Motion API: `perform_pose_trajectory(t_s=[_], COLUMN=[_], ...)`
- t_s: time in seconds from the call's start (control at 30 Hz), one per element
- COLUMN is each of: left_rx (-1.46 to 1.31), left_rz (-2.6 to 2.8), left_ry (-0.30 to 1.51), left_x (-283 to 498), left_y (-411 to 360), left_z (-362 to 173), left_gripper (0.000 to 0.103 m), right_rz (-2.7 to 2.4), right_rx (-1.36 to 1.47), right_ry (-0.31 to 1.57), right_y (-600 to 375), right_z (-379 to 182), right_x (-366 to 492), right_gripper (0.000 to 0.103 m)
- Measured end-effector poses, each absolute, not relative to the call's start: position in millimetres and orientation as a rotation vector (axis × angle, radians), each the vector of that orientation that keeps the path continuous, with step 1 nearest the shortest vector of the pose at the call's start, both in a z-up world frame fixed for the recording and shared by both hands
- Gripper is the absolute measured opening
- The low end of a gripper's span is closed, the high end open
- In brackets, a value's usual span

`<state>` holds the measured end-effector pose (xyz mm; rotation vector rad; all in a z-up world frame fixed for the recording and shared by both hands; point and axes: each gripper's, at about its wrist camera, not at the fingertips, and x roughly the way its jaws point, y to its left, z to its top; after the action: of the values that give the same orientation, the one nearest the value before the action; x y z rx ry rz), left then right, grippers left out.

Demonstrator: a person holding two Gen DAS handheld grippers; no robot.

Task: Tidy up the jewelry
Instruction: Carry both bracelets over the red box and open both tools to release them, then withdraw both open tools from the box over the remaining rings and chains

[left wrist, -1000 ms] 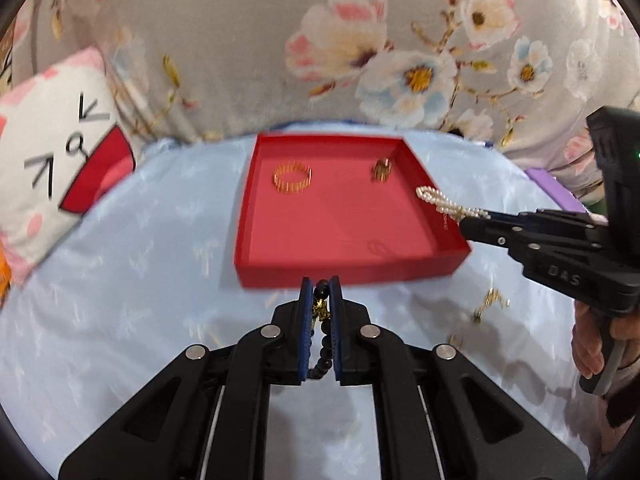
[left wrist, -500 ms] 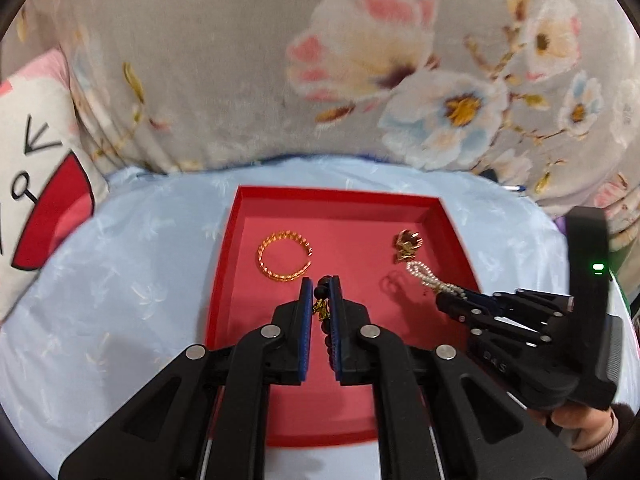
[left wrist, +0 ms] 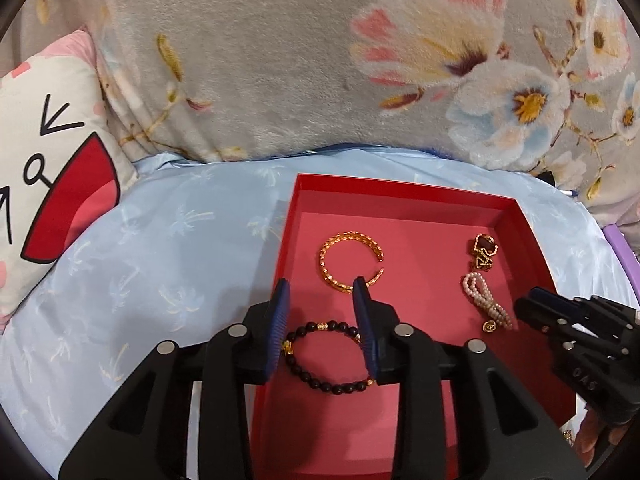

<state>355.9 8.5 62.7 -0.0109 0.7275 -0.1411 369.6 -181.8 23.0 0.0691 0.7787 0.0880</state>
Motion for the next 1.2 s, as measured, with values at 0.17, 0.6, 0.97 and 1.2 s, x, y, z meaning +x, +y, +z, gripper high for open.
perform_pose_trajectory(t_s=[0.17,0.6,0.97,1.2], left_rx=[-0.002,0.038,0.040,0.051], left_rz=[-0.119,-0.155,-0.166,-0.180], left_ry=[0.713,0.715,0.761,0.783], left_x=[325.8,205.9,146.5,141.8], left_y=[19.0,14.2,2.6,2.1], left_z=[67.3,52.2,12.4,-2.4], left_gripper=[0.033,0.049,0.052,0.053], right_rz=[0.098,0.082,0.043,0.051], right_rx=[0.095,0.091,0.102,0.059], right_ry=[0.752,0.749,0.801,0.809], right_y=[-191.7,-215.7,-232.3,-225.4], right_z=[37.9,25.1,-17.1,-29.1], right_x=[333.3,194.3,154.1,159.8], right_gripper=[0.023,0.028,0.028,0.028])
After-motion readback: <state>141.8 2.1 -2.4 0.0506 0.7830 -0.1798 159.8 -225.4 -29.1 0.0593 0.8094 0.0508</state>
